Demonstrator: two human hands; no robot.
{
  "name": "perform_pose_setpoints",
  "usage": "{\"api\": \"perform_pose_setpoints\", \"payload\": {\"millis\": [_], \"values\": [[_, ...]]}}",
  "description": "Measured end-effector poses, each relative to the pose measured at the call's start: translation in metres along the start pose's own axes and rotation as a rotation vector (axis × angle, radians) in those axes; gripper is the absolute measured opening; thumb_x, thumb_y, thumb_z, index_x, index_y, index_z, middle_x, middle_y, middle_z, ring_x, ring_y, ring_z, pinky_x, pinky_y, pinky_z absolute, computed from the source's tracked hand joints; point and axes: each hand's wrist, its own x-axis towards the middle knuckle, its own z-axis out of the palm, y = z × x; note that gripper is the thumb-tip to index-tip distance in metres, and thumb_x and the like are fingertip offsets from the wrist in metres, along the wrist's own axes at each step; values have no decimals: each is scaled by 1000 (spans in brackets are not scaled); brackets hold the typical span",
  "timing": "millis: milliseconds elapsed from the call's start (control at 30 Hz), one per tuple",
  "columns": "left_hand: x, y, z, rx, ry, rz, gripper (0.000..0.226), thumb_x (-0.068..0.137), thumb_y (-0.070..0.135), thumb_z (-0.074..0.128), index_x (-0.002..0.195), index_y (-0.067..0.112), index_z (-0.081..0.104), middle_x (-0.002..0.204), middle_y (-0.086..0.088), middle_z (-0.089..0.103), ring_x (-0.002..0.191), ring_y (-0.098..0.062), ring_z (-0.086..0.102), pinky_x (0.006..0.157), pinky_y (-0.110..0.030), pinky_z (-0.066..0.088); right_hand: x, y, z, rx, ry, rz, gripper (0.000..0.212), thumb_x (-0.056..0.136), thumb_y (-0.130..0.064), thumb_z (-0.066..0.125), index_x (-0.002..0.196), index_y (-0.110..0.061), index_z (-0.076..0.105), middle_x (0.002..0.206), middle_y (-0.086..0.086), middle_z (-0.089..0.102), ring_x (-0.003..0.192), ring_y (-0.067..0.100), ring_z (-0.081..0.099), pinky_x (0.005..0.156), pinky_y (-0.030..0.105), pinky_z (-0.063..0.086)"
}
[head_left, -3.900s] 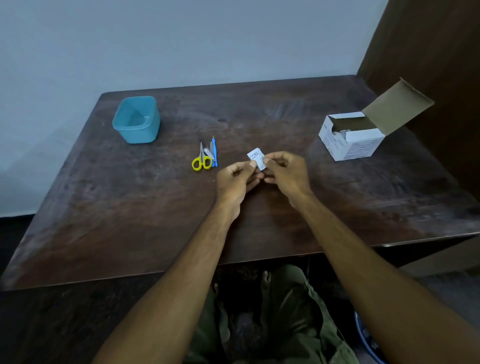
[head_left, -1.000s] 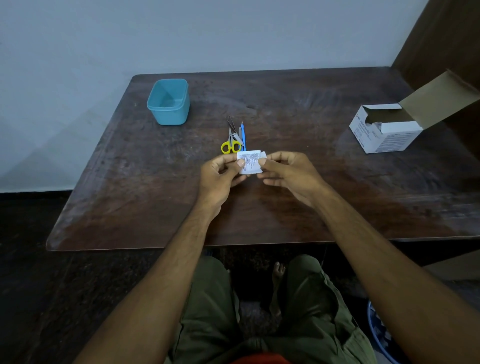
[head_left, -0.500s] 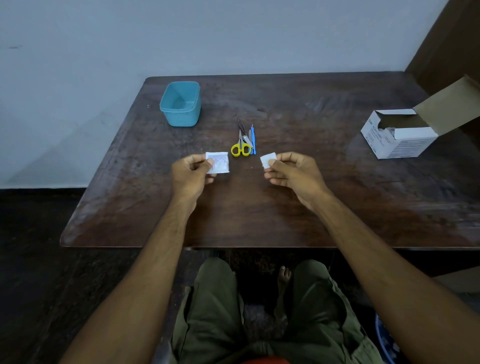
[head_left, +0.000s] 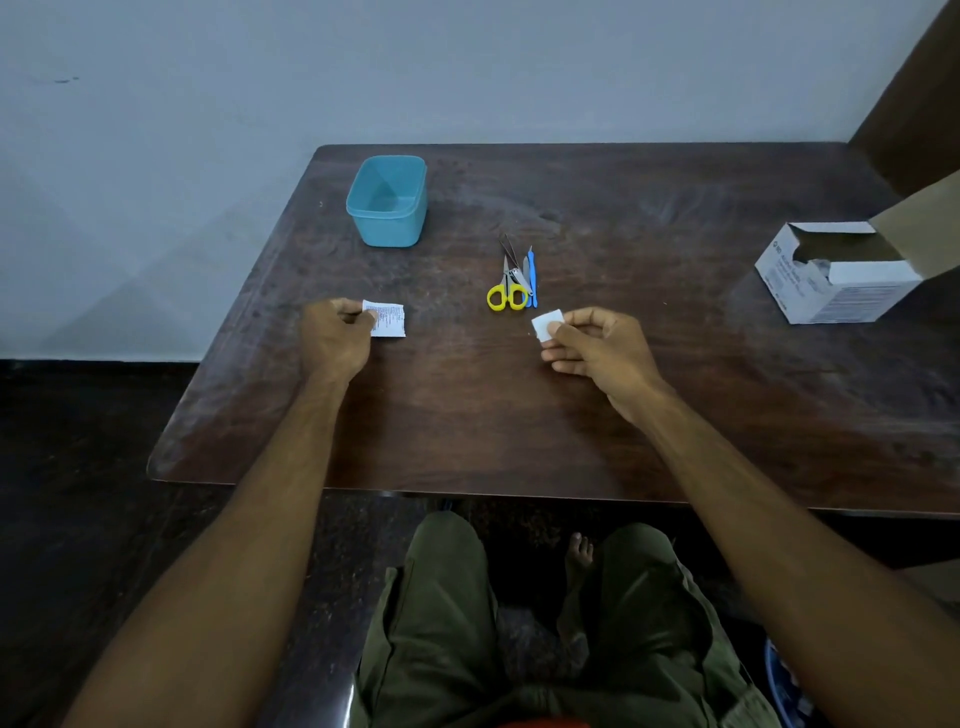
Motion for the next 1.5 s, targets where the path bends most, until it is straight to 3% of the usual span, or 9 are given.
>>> {"api": "perform_pose_setpoints", "payload": {"millis": [133,267,367,433,567,800,1267,1500], "values": [[-3,-4,-1,50,57,21,27,87,20,67,109,4,71,104,-13,72,85,-15,64,76,-22,47,0,4,-2,-16,17,-2,7,89,-11,66,94,-6,64,82,10,72,69,14,71,66,23,59],[-5,-7,-3,-62,98,-34,32,88,27,65,111,5,69,105,-14,71,93,-30,68,87,-42,55,1,6,-3,-17,22,-10,10,89,-9,65,96,-3,64,81,11,71,68,14,70,67,23,60],[-17,-3,-2,-8,247,13,32,88,27,65,115,10,65,113,-10,66,101,-20,63,85,-21,44,1,7,-3,-18,27,-12,8,89,-9,65,94,-4,64,80,11,71,67,13,70,67,23,60],[-31,4,4,29,302,145,28,88,24,64,113,12,63,113,-10,61,99,-16,57,80,-18,37,1,8,-3,-15,24,-17,1,89,-9,65,89,-7,64,79,10,71,66,13,70,67,24,60],[-50,33,37,15,128,356,17,88,20,63,103,12,65,103,-8,63,91,-18,60,82,-27,44,2,7,-3,18,36,-12,4,88,-9,66,85,-10,64,77,8,72,67,14,71,63,23,59],[-48,80,98,184,-152,395,13,87,25,59,97,20,66,97,-1,68,94,-22,63,79,-36,51,3,9,-6,153,78,4,4,88,-9,66,87,-8,62,76,11,69,65,14,69,61,25,58],[-11,119,149,646,-137,385,33,89,41,60,102,11,65,105,-10,68,98,-29,65,77,-36,50,7,8,-11,260,114,39,3,89,-7,64,89,-7,61,77,12,68,67,16,68,65,27,59],[-14,129,153,750,-146,326,26,91,32,59,100,8,65,96,-8,69,88,-25,66,74,-36,54,9,8,-12,273,110,44,2,89,-7,64,89,-6,62,78,12,68,66,14,68,63,25,58]]}}
